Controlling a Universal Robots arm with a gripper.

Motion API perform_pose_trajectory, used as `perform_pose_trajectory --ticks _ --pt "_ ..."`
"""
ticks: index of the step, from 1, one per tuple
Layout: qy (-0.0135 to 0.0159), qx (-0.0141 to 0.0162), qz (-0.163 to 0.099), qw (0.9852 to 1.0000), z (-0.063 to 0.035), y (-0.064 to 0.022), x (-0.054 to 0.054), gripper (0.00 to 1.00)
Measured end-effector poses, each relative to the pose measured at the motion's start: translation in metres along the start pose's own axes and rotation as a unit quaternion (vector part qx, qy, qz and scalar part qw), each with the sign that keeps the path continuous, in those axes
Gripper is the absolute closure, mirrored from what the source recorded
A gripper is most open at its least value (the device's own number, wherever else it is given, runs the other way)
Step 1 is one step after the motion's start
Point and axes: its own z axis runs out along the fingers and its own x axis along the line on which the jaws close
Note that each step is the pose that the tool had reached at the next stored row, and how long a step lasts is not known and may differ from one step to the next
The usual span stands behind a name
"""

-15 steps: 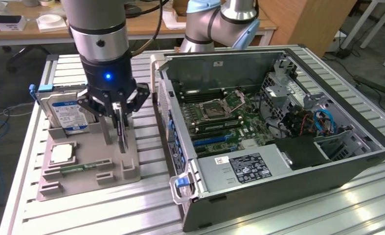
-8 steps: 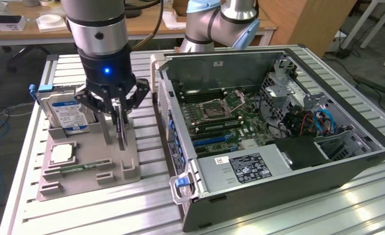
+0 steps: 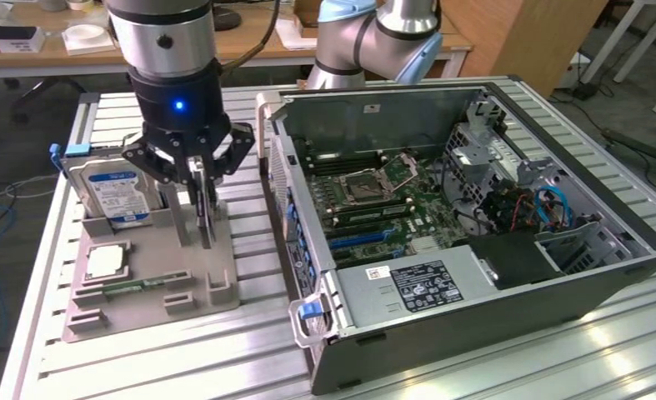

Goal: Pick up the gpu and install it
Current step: 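Pick up the gpu and move the gpu toward the slot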

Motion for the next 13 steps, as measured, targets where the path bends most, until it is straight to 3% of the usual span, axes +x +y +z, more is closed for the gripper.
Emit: perform_pose_trajectory --ticks 13 --pt "0.0 0.0009 0.0 1.0 -0.0219 0.0002 0.0 0.73"
